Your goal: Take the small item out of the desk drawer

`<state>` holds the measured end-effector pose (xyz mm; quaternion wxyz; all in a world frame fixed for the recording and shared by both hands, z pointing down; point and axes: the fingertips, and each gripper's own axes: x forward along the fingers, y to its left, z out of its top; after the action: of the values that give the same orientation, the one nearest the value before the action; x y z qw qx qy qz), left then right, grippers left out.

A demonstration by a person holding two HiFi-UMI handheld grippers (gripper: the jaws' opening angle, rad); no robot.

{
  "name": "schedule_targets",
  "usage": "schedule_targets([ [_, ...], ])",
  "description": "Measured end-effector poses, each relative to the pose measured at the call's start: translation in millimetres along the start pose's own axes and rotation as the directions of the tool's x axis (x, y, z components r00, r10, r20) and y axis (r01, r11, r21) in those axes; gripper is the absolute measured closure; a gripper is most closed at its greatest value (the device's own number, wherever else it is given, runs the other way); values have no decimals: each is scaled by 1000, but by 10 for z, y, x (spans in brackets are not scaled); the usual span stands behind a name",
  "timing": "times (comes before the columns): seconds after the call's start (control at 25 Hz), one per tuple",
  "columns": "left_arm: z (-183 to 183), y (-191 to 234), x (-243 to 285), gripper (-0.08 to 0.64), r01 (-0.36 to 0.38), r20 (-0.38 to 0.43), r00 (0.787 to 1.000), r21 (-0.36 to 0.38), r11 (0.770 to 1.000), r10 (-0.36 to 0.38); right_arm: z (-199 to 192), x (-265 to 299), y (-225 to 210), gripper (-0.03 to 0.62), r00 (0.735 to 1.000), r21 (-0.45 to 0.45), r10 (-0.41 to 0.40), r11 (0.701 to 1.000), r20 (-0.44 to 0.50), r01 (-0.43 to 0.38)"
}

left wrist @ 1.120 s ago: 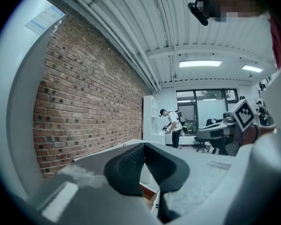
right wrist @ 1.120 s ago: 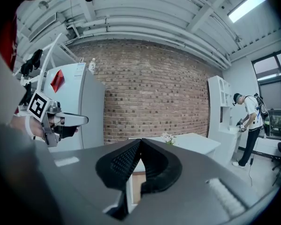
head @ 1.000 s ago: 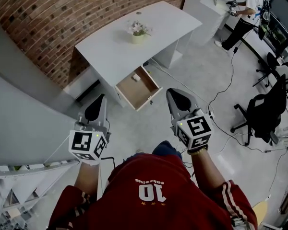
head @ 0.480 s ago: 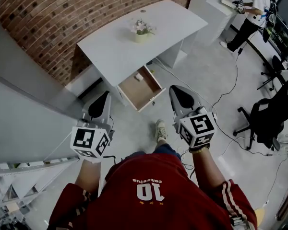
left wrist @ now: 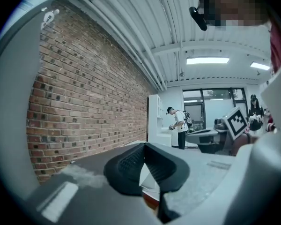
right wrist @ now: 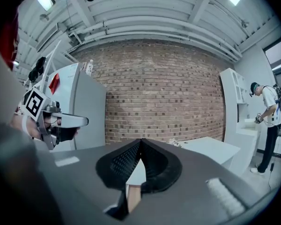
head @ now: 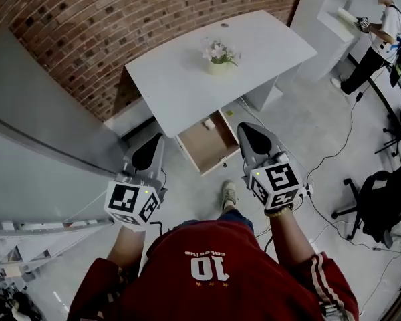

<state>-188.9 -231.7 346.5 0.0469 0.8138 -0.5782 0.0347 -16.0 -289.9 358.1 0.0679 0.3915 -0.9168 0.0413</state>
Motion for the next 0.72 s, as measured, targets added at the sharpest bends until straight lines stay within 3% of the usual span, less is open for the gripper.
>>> schedule_targets([
  [0.2, 74, 83, 370, 560, -23, 10, 1000, 19, 1000, 23, 194, 287, -301, 589, 999, -21, 10, 1000, 31, -10],
  [0.44, 40, 117, 573, 560, -10, 3, 1000, 1, 1000, 10, 178, 400, -348, 588, 1000, -38, 12, 999, 20, -11],
  [0.72, -38, 59, 553, 560, 1, -14, 1000, 11, 1000, -1, 12, 417, -358, 493, 1000, -27, -4, 1000, -14, 4],
])
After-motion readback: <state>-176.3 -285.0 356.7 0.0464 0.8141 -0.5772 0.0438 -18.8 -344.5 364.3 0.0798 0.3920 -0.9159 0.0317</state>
